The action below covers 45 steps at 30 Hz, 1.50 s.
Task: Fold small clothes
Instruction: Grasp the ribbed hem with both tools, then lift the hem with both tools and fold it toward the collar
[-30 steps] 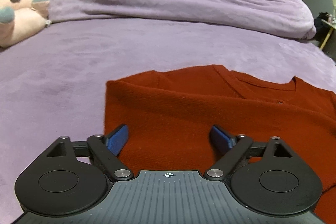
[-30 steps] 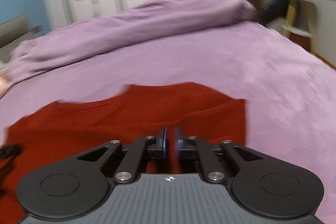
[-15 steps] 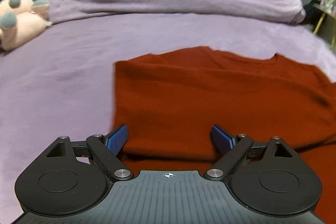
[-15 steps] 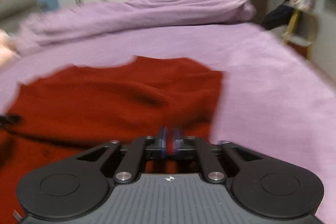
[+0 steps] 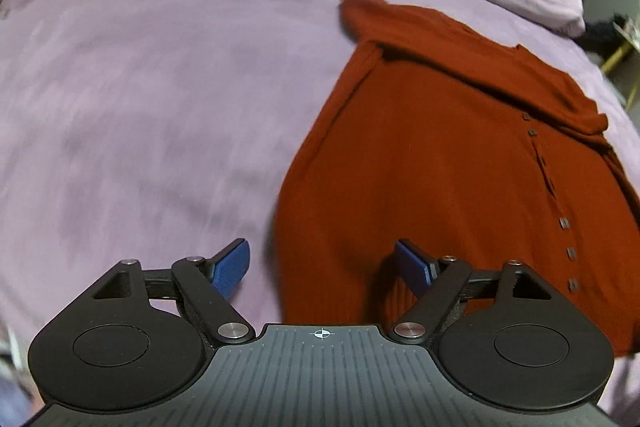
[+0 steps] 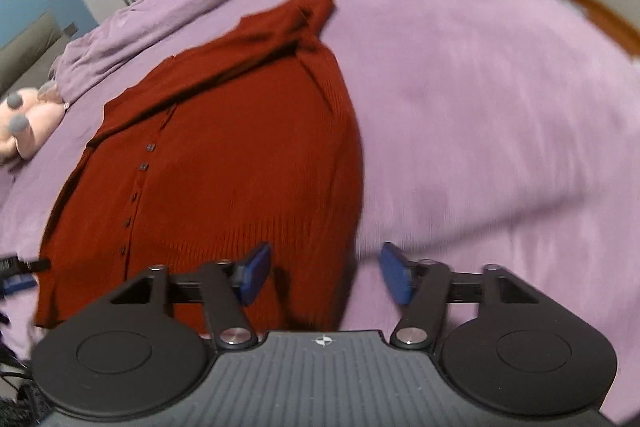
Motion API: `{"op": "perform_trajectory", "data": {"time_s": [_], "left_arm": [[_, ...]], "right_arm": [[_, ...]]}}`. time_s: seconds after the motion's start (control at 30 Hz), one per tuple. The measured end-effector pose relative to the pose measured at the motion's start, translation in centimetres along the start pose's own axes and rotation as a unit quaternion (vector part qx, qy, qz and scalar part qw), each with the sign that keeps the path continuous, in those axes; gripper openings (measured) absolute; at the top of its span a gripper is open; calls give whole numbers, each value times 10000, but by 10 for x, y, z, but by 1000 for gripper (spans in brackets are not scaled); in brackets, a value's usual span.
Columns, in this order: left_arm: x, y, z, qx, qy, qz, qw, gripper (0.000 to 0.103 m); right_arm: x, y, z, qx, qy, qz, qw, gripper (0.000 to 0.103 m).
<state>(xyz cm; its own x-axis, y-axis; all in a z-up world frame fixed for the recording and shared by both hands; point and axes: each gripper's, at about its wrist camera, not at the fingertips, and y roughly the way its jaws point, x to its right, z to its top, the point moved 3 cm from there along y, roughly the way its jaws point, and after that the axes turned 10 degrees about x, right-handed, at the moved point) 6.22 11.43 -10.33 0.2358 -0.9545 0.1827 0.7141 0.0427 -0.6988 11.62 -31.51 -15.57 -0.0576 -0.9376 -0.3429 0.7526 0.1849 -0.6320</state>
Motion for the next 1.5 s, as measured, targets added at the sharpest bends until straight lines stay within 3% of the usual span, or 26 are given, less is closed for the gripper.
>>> {"op": "perform_trajectory", "data": {"time_s": [0.03, 0.13, 0.23, 0.33, 0.43, 0.8, 1.07, 1.37, 1.5], "left_arm": [[-5, -3, -6, -30, -160, 13, 9999, 79], [-12, -7, -18, -137, -460, -36, 9988, 73], [-10, -10, -22, -99, -382, -97, 9992, 65], [-10, -12, -23, -141, -521, -342, 9980, 57], [-12, -10, -23, -217, -555, -312, 9977, 47], [-16, -16, -24, -510, -444, -565, 9961, 11], [-23, -18, -21, -537, -809, -897, 9912, 8], [-20, -19, -13, -482, -1021, -1066, 9879, 7], [-21, -21, -5, -451, -1280, -1271, 9826, 7]], "right_arm": [[1, 0, -2, -44, 146, 35, 9999, 38], [-4, 0, -5, -33, 290, 152, 9995, 33], [-5, 2, -9, -12, 32, -45, 10000, 18], [-2, -2, -14, -66, 124, 20, 9999, 14], [2, -2, -14, -89, 256, 63, 9996, 10], [20, -1, -10, -284, 1237, 443, 9909, 8], [29, 0, -7, -350, 1935, 902, 9763, 8], [28, 4, 0, -325, 2240, 1172, 9670, 8], [27, 5, 4, -287, 2432, 1320, 9605, 8]]}}
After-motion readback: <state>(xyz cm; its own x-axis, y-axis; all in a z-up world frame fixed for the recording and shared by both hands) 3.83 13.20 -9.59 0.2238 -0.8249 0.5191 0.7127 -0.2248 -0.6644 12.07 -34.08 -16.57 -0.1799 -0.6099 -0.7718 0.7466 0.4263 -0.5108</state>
